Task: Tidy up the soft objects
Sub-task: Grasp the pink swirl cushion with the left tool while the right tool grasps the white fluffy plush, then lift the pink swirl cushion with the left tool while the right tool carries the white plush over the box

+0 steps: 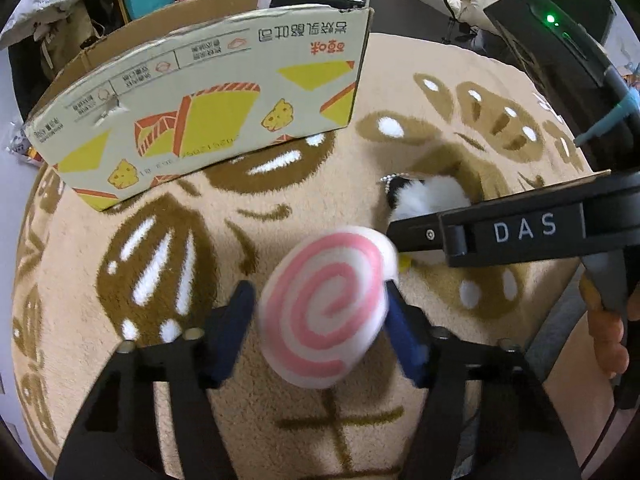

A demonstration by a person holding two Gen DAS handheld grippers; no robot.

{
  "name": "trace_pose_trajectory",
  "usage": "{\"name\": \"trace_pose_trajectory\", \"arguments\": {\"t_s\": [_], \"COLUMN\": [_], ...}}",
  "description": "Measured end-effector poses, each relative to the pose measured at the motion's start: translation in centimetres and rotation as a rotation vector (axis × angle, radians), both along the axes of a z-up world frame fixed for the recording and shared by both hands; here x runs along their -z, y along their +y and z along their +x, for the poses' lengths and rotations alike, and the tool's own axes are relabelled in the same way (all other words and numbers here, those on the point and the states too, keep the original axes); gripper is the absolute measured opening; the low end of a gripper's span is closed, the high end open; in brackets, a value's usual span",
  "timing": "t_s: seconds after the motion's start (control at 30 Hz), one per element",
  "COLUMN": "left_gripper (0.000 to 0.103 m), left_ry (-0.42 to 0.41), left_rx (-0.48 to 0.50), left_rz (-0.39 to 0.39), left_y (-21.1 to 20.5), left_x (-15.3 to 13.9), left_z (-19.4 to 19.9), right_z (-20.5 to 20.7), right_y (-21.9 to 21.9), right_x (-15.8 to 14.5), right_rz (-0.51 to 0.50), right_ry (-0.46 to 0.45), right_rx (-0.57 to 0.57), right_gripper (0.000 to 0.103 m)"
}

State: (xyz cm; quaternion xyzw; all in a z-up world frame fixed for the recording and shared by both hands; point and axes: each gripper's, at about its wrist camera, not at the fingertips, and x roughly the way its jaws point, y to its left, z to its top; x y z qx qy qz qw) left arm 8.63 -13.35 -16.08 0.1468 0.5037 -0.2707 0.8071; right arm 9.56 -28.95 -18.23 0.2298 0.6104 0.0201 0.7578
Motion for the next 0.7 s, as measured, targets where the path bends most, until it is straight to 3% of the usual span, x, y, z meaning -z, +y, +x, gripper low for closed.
{"name": "trace_pose_trajectory", "arguments": {"t_s": [0.07, 0.13, 0.23, 0.43, 0.57, 0.7], "left_gripper": [0.054, 0.050, 0.046, 0.043, 0.042, 0.042], "left_ry": [0.000, -0.002, -0.003, -0.018, -0.052, -0.144], "left_rx": [-0.004, -0.028, -0.059, -0.117, -0.167, -0.224], "left_rz": [-0.009, -0.011, -0.023, -0.033, -0.046, -0.064], "left_y": [0.1, 0.4, 1.0, 2.1, 3.1, 4.2], "left_x": [-0.3, -0.4, -0.7, -1.1, -2.0, -3.5], "left_z": [0.0, 0.2, 0.6, 1.3, 1.6, 1.3], "right_z": [0.0, 0.0, 0.3, 1.0, 1.0, 0.9], "right_y": [0.2, 0.3, 0.9, 2.2, 3.1, 3.4], "right_x": [-0.1, -0.3, -0.2, -0.1, -1.4, -2.4], "right_rz": [-0.012, -0.026, -0.023, -0.033, -0.038, -0.041], "right_ry": [0.001, 0.000, -0.003, -0.018, -0.094, -0.146], "right_rx": [-0.015, -0.023, -0.033, -0.068, -0.086, -0.085], "right_gripper": [0.052, 0.036, 0.022, 0.016, 0.014, 0.013]}}
